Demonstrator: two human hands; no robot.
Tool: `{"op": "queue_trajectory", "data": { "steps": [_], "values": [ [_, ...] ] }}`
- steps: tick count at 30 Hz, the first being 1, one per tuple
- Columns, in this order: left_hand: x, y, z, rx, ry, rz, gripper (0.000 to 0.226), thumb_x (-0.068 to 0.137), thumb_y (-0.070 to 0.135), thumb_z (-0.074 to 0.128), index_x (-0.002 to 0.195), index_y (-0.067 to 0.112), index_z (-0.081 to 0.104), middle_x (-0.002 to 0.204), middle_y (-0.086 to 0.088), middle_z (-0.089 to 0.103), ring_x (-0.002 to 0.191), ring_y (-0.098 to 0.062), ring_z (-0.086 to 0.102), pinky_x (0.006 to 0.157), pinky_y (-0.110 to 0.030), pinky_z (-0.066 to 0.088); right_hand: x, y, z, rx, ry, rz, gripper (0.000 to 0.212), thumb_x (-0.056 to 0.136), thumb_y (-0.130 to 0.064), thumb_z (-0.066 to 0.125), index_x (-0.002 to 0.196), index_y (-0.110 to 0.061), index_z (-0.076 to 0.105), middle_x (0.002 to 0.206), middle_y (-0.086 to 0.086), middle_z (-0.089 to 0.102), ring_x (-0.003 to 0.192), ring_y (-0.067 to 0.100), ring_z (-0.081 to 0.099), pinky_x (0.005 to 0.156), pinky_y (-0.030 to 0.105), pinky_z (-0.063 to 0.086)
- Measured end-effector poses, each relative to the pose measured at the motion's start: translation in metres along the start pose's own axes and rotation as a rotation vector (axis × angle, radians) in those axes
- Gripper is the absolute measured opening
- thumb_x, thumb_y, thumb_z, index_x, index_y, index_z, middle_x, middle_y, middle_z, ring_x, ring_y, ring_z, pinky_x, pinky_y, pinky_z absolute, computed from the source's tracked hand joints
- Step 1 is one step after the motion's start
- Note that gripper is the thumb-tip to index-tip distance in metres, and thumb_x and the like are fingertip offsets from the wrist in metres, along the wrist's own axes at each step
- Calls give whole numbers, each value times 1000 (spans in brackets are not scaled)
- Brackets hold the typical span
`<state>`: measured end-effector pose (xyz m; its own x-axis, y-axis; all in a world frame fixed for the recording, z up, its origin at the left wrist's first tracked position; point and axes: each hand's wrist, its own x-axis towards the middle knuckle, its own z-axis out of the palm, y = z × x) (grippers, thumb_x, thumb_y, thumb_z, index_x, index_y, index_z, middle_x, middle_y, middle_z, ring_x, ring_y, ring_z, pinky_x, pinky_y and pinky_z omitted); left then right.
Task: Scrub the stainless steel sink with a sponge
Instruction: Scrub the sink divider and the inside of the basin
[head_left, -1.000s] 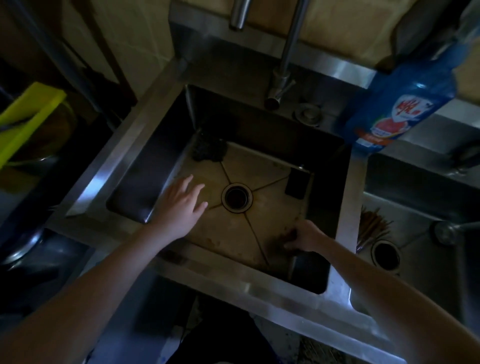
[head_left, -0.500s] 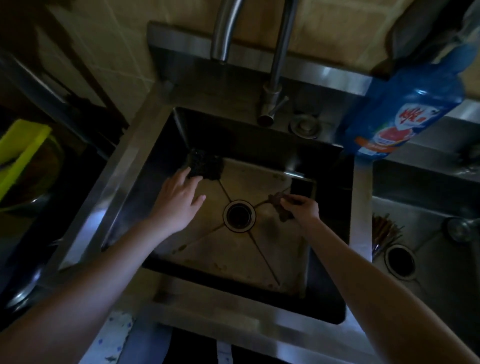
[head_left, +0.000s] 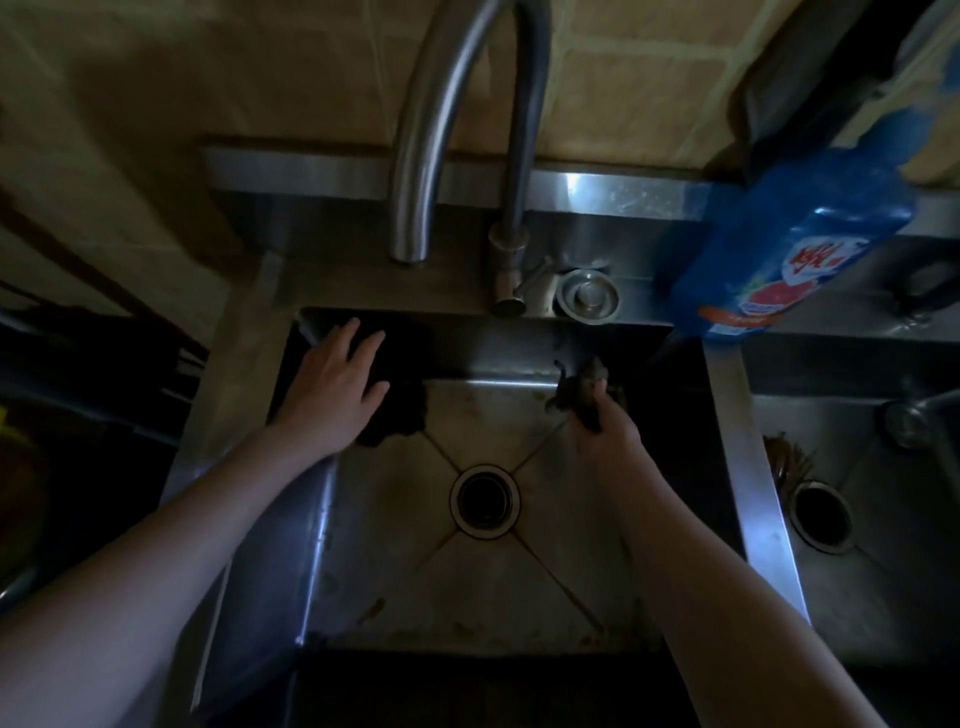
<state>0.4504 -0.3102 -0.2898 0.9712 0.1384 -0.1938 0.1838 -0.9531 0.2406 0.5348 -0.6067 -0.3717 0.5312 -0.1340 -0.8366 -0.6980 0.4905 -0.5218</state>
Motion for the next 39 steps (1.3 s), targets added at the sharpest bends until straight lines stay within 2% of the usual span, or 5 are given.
{"op": "queue_trajectory", "data": {
  "steps": [4,11,25,30,39],
  "values": [
    [25,-7,-2,37,-2,46,60,94,34,48,146,14,26,153,-16,20,141,-33,18,114,-47,21,12,-16,25,217,103,-6,49,86,-31,66,129,-13,48,129,11,55,118,29,55,63,32,55],
    [50,-23,4,106,-34,41,65,95,39,44,149,22,12,157,-12,6,143,-33,12,113,-49,16,25,-13,49,266,140,-167,46,92,-28,57,134,-12,45,135,15,51,122,33,52,101,43,47],
    [70,-35,5,101,-61,104,47,95,29,46,141,23,37,150,-3,35,135,-26,33,108,-50,20,-21,82,164,195,-195,191,42,95,-27,53,133,-9,47,134,20,53,121,35,53,98,44,49],
    [68,-41,3,86,-55,146,46,94,21,48,139,18,41,146,-6,41,131,-27,41,105,-48,29,-14,60,142,288,-201,164,25,97,-21,52,118,-8,54,123,13,58,108,28,60,71,30,58],
    [57,-55,-3,33,-18,93,54,92,17,52,143,15,36,153,-11,27,134,-35,36,106,-51,32,23,-25,31,-13,55,-168,41,93,-27,56,127,-5,51,124,17,60,115,30,57,106,49,40]
  ]
}}
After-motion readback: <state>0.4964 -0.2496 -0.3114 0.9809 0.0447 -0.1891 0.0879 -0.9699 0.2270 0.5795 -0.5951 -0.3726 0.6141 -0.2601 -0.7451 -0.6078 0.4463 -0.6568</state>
